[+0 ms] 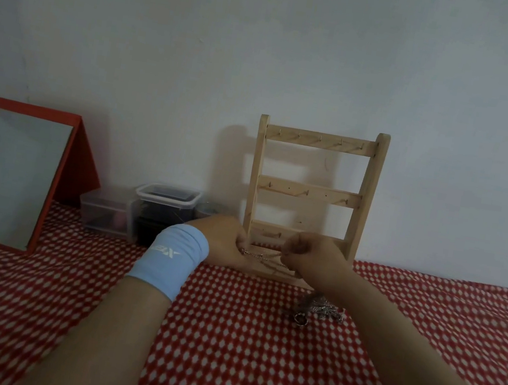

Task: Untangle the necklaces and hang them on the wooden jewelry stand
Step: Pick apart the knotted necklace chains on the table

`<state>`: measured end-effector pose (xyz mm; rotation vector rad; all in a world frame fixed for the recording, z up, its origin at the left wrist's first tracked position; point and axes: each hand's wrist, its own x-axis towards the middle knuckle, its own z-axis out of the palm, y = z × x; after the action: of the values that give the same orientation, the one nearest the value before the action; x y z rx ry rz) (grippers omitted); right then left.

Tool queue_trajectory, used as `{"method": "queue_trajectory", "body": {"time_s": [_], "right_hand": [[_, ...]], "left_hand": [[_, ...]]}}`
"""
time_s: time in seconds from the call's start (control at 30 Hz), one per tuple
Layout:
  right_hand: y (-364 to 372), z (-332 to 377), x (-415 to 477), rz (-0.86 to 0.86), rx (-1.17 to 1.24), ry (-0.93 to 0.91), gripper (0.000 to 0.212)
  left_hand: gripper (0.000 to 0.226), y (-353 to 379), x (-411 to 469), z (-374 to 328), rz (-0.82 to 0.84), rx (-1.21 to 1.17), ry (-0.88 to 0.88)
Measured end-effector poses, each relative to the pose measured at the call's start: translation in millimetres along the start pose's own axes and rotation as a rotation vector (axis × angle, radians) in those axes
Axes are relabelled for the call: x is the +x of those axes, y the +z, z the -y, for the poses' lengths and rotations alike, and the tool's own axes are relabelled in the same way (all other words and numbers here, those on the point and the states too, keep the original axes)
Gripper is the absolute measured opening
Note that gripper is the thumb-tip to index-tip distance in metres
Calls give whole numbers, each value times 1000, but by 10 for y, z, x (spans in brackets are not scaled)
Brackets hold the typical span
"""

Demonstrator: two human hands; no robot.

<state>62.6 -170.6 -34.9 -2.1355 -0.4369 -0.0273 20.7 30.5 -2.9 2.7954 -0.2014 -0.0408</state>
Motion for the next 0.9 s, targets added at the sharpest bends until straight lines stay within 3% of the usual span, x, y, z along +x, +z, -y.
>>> {"method": "queue_trajectory", "body": {"time_s": [0.13,0.2,0.27,0.4,0.6,0.67,0.83,0.9], "right_hand": [[-24,15,-5,16,-41,12,6],[-49,46,-29,120,38,27,10],[-68,77,-66,250,34,28,17],[-54,93,-85,438,-177,13,24],[-15,100,-91,612,-363,-40,15],[-6,136,-120,657,-390,-77,14],[26,216,-190,745,-391,-123,37],[58,204,-179,709,-374,-146,38]], "left_hand": [[16,20,-22,29,-48,104,23],[27,33,-53,101,-69,77,28],[30,42,-94,181,-28,-15,13],[58,-44,-257,282,136,-189,-50],[54,-103,-571,574,280,-653,-130],[44,-80,-651,623,345,-564,-164],[31,-130,-728,522,470,-15,-244],[45,-147,-739,385,448,51,-233]]}}
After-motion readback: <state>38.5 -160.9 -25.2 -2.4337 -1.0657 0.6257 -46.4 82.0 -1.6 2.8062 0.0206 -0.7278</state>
